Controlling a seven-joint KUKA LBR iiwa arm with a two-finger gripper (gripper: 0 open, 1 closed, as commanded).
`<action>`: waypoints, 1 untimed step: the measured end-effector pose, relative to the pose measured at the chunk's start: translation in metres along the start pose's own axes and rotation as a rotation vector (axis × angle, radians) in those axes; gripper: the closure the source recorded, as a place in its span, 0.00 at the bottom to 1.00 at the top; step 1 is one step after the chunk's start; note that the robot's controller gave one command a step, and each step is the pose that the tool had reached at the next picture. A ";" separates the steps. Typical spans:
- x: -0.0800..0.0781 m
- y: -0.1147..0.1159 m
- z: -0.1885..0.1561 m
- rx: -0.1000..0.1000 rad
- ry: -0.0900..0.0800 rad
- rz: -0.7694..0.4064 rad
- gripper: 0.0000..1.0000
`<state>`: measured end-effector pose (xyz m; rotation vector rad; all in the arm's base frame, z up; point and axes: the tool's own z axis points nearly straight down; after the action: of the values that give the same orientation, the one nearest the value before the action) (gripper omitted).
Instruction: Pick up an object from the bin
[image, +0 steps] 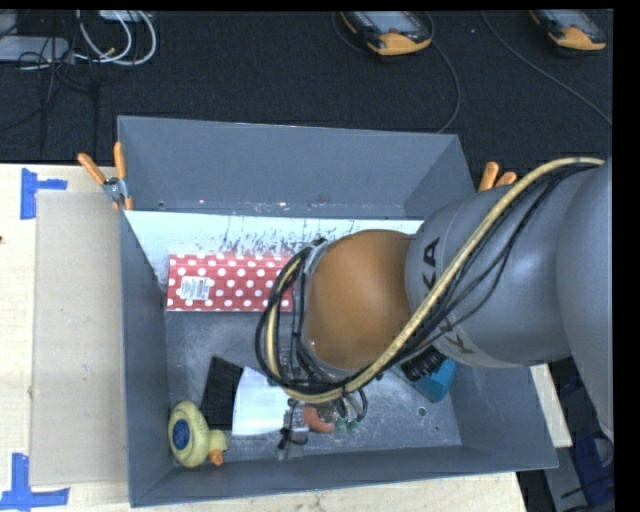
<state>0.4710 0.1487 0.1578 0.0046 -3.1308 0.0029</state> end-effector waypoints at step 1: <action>-0.002 -0.001 -0.004 -0.001 -0.007 0.004 0.00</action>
Offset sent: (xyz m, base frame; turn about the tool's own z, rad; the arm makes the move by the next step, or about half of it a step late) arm 0.0183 -0.0256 -0.0738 -0.1293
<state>0.4728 0.1479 0.1621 -0.0019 -3.1380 0.0009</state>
